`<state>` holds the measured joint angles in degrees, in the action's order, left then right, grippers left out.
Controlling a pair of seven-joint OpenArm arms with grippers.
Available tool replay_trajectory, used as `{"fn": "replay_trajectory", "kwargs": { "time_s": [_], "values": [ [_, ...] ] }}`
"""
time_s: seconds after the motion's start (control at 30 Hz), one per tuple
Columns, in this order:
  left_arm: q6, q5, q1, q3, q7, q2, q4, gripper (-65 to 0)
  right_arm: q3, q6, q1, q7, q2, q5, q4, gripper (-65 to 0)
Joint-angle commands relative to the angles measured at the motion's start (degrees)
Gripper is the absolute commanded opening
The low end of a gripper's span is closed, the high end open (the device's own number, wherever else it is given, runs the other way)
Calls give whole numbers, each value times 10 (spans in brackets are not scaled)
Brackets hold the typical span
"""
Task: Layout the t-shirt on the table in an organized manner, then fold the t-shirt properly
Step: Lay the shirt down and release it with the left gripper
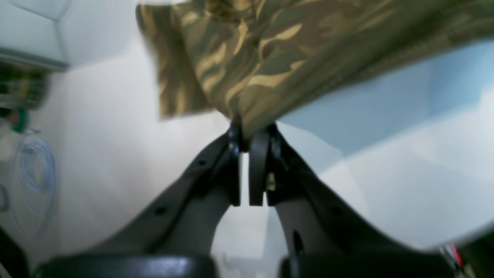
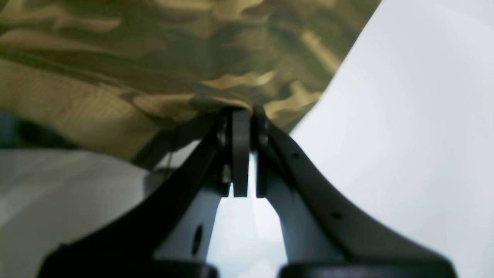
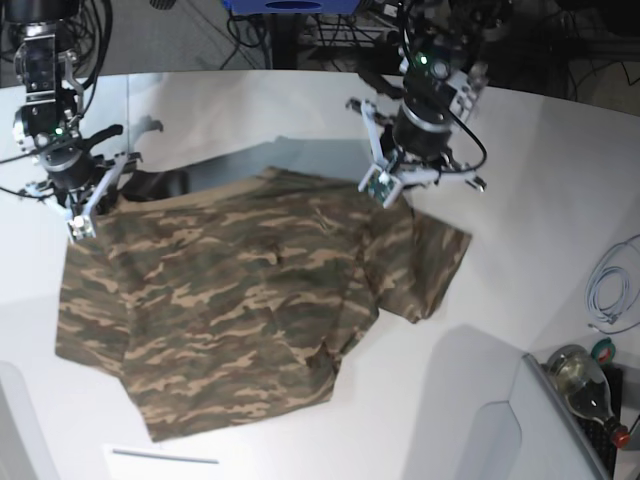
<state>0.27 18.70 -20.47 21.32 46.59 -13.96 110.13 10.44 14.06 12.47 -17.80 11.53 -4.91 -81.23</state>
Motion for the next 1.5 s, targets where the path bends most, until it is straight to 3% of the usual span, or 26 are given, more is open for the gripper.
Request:
{"fn": "replay_trajectory", "kwargs": {
  "time_s": [0.0,0.1,0.23,0.27,0.33,0.43,0.47,0.53,0.6,0.73,0.9,0.97,1.03,1.1,1.2,1.27,1.4,1.47],
  "values": [
    [11,12,-5,9,-4,-3,11,-650,28,-15,-8,12,0,-25,-12,-648],
    [11,9,-16,32,-2,-7,10,-650,80,-13,-27,11,-12,-88,0,-648],
    [11,12,-19,69,0,-5,10,-650,131,-12,-83,5,-13,-96,78,-636],
    [11,12,-18,79,5,-5,10,-650,141,-12,-98,-12,-10,-96,99,-606],
    [11,10,-14,97,27,-4,11,-650,155,-10,-127,-65,-8,-96,122,-483],
    [11,9,-12,120,47,-7,13,-383,181,8,-134,-88,-8,-96,100,-297],
    [11,8,-13,122,51,-8,15,-267,194,22,-132,-87,-12,-96,78,-252],
    [11,8,-18,120,48,-9,18,-84,215,51,-120,-89,-28,-96,30,-194],
    [11,8,-19,120,48,-24,29,0,234,80,-106,-89,-56,-96,-33,-191],
    [11,8,-18,104,45,-38,39,-49,242,122,-73,-88,-125,-96,-153,-191],
    [11,6,78,55,45,-12,31,-135,241,116,-73,-122,-156,-122,-176,-189],
    [11,-5,137,37,45,13,15,-237,211,138,-64,-127,-165,-104,-175,-191],
    [11,-45,212,31,45,41,-25,-438,158,160,-45,-127,-173,-99,-171,-198],
    [11,-86,282,33,45,62,-91,-650,109,162,-40,-127,-176,-99,-155,-261],
    [11,-135,392,33,42,111,-258,-650,54,162,-43,-129,-179,-99,-101,-498],
    [11,-141,437,33,0,132,-353,-650,44,162,-47,-129,-180,-99,-69,-645],
    [12,-139,490,33,-144,160,-527,-650,52,161,-47,-135,-183,-100,-30,-638],
    [12,-126,519,34,-182,184,-623,-650,68,161,-35,-153,-180,-100,-27,-645]
  ]
}}
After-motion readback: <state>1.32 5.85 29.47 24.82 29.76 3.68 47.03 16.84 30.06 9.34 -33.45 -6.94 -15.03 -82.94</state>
